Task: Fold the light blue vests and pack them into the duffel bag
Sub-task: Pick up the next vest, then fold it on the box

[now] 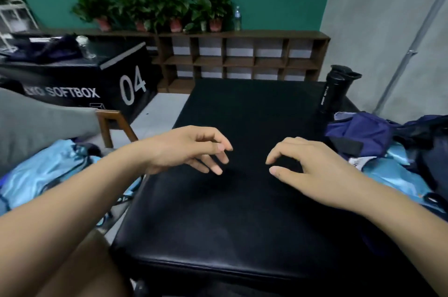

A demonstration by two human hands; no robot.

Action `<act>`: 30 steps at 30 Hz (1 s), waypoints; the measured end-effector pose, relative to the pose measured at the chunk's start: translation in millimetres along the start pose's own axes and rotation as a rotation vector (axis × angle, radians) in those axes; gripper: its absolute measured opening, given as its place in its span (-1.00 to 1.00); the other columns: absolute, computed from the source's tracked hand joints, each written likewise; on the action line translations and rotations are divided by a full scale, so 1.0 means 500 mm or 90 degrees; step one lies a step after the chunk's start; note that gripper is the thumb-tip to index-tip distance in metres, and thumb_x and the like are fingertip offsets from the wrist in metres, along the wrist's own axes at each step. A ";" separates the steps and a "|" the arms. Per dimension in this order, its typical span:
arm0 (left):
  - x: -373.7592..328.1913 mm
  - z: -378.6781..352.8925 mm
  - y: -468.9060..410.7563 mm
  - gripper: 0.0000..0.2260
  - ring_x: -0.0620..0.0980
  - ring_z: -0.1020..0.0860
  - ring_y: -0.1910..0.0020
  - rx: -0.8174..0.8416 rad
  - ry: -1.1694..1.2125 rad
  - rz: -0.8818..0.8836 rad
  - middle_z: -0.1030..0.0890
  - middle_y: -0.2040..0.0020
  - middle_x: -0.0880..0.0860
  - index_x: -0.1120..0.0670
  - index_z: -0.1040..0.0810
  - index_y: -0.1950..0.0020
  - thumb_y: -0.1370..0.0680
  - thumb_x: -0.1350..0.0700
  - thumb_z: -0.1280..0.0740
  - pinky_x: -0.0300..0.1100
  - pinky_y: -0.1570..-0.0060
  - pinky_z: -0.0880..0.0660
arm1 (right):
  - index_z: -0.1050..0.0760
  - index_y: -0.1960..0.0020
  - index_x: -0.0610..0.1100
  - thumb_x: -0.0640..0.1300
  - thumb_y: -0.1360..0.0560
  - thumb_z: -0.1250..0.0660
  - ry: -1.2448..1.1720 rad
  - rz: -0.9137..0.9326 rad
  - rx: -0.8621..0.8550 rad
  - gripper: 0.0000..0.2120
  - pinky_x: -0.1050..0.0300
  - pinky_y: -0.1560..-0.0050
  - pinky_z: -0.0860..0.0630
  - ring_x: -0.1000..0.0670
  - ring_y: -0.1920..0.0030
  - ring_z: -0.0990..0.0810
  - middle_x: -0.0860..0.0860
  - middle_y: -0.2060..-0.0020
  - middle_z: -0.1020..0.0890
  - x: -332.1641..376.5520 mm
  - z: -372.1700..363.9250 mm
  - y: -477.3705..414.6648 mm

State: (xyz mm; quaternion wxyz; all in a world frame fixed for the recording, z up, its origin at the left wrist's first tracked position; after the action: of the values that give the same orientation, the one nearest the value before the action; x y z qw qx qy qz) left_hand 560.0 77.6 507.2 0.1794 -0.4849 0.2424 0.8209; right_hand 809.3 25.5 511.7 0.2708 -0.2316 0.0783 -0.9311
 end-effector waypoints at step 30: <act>0.621 0.581 0.329 -0.59 0.11 -0.50 0.01 -0.459 -0.547 0.411 -0.49 -0.04 0.08 0.04 -0.59 -0.23 -0.47 -0.02 -0.62 -0.01 0.01 -0.50 | -0.41 -0.38 0.29 0.26 -0.68 -0.15 0.013 -0.050 0.027 -0.70 0.15 -0.44 -0.34 0.13 -0.44 -0.38 0.38 -0.46 -0.37 0.054 -0.456 -0.157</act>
State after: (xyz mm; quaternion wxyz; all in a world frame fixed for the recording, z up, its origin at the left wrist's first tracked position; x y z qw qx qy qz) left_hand 122.3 127.7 389.5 -0.1700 -0.0458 -0.0084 0.9843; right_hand 644.6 81.5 342.6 0.2378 -0.2191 0.0525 -0.9448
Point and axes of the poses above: each hand's wrist, its own y-axis away from the middle knuckle, its own z-axis out of the back of the hand, x = y × z, the point moved 6 cm from there along -y, towards the middle knuckle
